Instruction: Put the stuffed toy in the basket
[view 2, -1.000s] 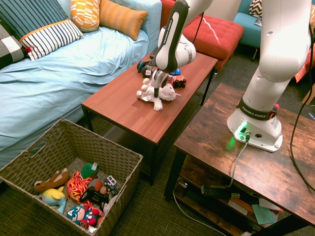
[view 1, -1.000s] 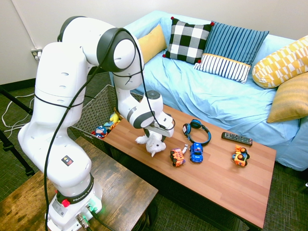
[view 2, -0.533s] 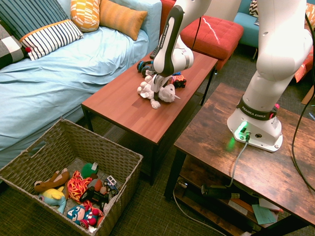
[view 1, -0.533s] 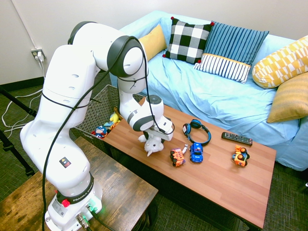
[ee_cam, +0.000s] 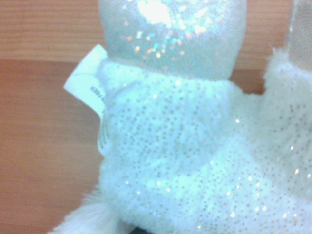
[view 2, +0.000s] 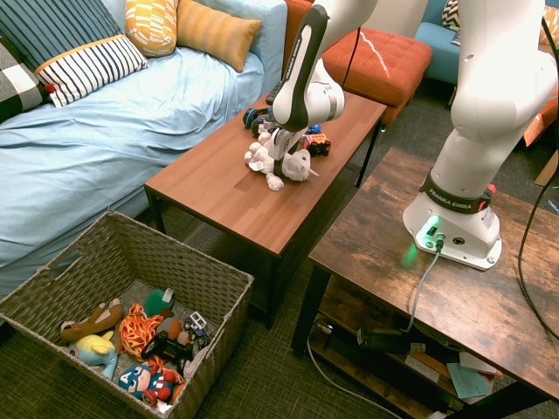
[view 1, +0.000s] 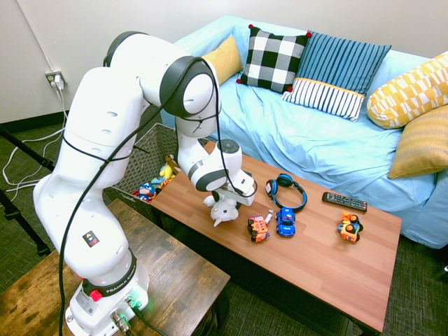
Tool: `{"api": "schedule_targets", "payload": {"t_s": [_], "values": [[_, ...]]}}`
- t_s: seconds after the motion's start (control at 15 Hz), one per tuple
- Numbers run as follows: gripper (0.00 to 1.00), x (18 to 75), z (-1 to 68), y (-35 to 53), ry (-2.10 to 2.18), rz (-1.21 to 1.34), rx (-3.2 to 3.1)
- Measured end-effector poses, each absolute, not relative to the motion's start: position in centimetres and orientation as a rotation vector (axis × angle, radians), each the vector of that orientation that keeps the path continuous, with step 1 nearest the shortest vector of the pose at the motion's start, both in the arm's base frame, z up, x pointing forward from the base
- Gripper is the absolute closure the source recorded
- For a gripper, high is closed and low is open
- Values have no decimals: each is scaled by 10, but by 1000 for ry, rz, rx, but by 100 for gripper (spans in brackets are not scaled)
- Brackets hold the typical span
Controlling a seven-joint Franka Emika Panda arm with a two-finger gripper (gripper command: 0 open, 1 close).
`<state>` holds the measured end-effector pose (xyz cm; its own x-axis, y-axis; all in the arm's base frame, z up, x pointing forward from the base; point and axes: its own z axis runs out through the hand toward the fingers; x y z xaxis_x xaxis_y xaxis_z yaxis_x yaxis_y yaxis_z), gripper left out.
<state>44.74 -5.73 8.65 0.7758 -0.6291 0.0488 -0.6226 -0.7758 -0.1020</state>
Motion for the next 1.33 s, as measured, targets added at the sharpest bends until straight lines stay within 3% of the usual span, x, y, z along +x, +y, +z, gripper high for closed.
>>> {"api": "schedule_targets", "payload": {"t_s": [0.93,1.33], "values": [[100,458,102,-40,1008,-164,-2871],[100,483,167,51,936,-283,-2874]]}}
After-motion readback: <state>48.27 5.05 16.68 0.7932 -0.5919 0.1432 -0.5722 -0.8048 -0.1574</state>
